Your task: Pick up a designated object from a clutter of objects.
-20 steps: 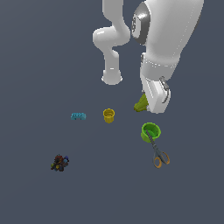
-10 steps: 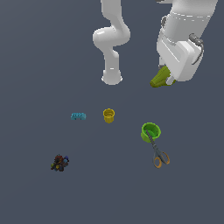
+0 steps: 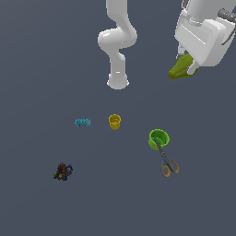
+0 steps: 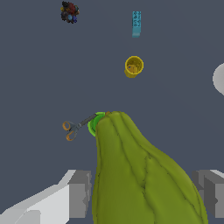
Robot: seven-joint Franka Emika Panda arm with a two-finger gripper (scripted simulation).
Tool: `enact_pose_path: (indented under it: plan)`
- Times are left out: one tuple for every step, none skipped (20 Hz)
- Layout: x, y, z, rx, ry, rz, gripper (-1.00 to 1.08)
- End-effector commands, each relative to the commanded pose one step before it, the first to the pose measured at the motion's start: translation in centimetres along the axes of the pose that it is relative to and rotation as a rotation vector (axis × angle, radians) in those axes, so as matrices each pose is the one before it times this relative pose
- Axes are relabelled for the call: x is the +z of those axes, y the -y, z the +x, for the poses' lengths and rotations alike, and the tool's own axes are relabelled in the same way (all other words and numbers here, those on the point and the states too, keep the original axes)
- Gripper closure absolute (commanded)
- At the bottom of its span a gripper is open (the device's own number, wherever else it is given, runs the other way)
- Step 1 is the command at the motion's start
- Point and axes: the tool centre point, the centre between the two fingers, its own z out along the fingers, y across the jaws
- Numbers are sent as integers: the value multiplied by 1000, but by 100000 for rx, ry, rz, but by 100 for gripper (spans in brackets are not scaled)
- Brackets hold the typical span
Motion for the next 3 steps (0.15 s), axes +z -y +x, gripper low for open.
enact_pose_path:
  plan:
    - [-304, -23, -144, 73, 105, 69, 108]
    - [35, 43, 3, 0, 0, 0, 108]
    - [26, 23, 8, 0, 0, 0, 108]
